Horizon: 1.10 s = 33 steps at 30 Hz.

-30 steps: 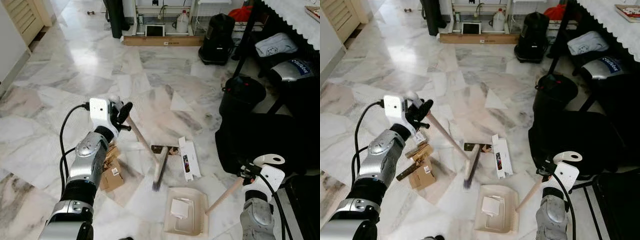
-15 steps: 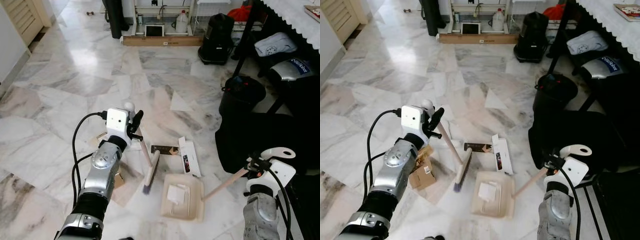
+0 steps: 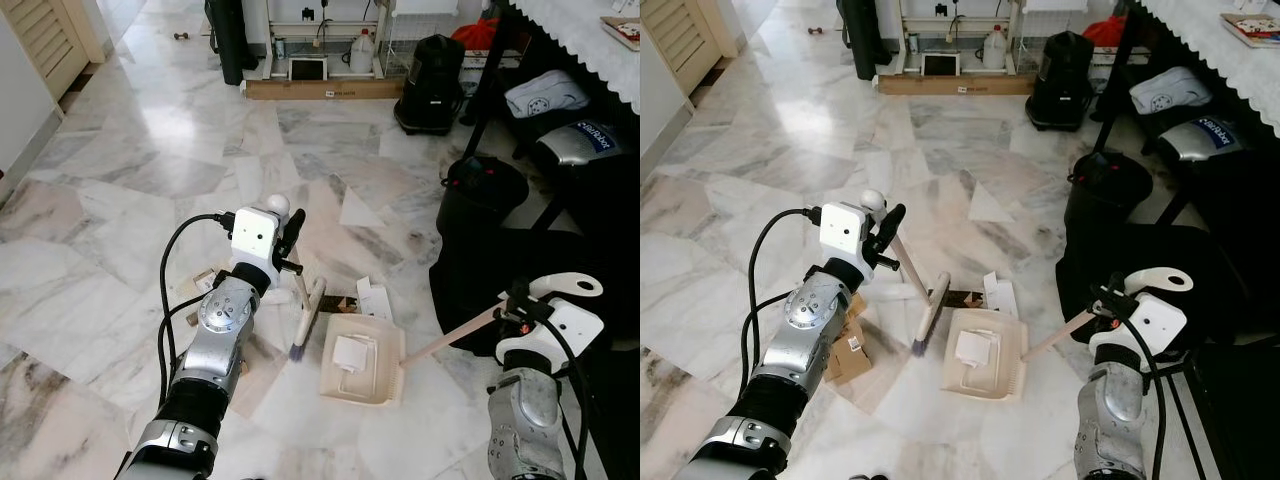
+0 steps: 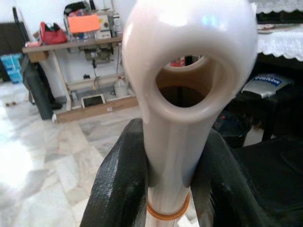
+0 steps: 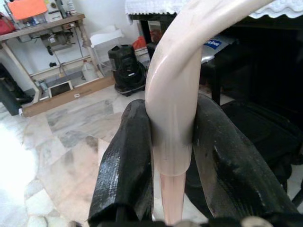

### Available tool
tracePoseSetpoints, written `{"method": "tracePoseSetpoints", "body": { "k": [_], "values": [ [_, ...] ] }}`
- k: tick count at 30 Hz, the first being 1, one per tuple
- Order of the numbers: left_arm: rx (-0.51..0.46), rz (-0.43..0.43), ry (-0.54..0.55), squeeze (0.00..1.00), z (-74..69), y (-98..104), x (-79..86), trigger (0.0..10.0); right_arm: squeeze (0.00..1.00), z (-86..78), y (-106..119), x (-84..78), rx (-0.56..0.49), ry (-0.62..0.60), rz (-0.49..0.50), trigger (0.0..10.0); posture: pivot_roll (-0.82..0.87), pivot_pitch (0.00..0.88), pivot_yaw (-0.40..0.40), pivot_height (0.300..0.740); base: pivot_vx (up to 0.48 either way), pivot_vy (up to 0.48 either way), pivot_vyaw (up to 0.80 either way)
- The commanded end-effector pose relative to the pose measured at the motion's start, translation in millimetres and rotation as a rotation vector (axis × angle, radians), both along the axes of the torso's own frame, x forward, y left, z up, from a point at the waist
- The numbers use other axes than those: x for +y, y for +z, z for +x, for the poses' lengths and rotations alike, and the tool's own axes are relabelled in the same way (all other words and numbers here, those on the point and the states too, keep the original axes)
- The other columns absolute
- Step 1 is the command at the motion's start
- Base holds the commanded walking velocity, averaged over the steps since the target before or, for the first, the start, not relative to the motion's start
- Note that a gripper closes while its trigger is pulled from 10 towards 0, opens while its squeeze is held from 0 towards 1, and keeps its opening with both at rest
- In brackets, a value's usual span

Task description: Sweep floor

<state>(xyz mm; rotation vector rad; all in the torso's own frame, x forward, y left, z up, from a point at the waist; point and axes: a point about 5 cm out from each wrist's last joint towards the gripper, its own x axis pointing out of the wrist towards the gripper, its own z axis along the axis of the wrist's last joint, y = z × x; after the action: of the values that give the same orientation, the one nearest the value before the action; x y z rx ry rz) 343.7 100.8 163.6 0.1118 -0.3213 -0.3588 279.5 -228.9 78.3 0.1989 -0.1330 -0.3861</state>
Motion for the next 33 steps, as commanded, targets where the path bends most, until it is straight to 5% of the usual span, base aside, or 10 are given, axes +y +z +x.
{"method": "tracePoseSetpoints", "body": {
  "k": [1,10,17,33],
  "values": [
    [-0.069,0.022,0.017,0.0,-3.5,5.8,1.1,10.0,0.0,6.1,22.9,-1.6,-0.087,-0.005,-0.019,10.0,0.02,0.059,-0.037,0.74,0.0,0.0,0.0],
    [-0.068,0.063,0.042,0.0,-4.7,-2.6,2.8,10.0,0.0,7.4,36.9,-5.2,-0.133,-0.018,-0.04,10.0,0.01,0.065,-0.039,0.74,0.0,0.0,0.0],
    [-0.097,0.056,0.058,0.0,-2.1,4.9,4.5,10.0,0.0,6.4,41.1,-6.4,-0.141,-0.024,-0.043,10.0,0.01,0.071,-0.037,0.74,0.0,0.0,0.8],
    [-0.225,0.003,0.045,0.0,0.7,47.0,1.2,10.0,0.0,5.6,42.4,-6.6,-0.142,-0.033,-0.033,10.0,0.02,0.077,-0.028,0.74,0.0,0.0,0.8]
  ]
}}
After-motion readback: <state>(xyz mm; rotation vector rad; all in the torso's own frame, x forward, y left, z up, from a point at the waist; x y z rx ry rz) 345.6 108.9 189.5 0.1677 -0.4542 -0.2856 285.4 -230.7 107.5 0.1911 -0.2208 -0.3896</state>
